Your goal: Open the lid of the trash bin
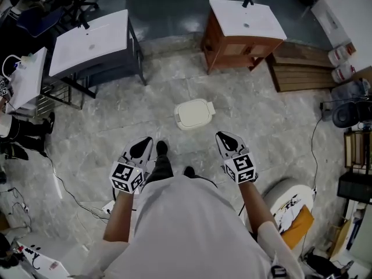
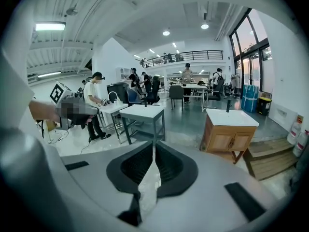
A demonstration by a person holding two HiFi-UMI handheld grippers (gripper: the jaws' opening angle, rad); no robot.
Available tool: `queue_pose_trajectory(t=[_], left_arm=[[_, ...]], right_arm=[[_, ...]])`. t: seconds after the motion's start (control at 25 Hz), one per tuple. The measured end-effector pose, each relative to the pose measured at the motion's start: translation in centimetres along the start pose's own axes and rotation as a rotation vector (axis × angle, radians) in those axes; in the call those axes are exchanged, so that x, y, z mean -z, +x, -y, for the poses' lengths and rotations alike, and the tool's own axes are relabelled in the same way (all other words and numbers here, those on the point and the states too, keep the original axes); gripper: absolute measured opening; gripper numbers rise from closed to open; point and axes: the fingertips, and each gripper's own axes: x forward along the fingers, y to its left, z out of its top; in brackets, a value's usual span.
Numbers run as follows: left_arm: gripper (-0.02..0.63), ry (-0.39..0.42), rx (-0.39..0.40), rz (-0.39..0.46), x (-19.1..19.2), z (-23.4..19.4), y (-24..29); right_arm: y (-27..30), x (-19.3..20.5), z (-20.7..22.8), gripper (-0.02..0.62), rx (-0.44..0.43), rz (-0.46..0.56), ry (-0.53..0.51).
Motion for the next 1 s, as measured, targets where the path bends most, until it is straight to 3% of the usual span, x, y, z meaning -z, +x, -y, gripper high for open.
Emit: queue_pose_trajectory(t=[0.52,1.0], left_arm=[[0.018,0.046,0.199,-0.129,0.1,-8.5,5.3],[0.018,0.075,0.373,-0.243,4.0,-11.0,10.6]], right_arm=[[5.6,-1.5,-0.3,0.035,0.125,-0.104,0.075],[10.0,-0.3,-1.8,0.035,0.194,-0.195,0.116]])
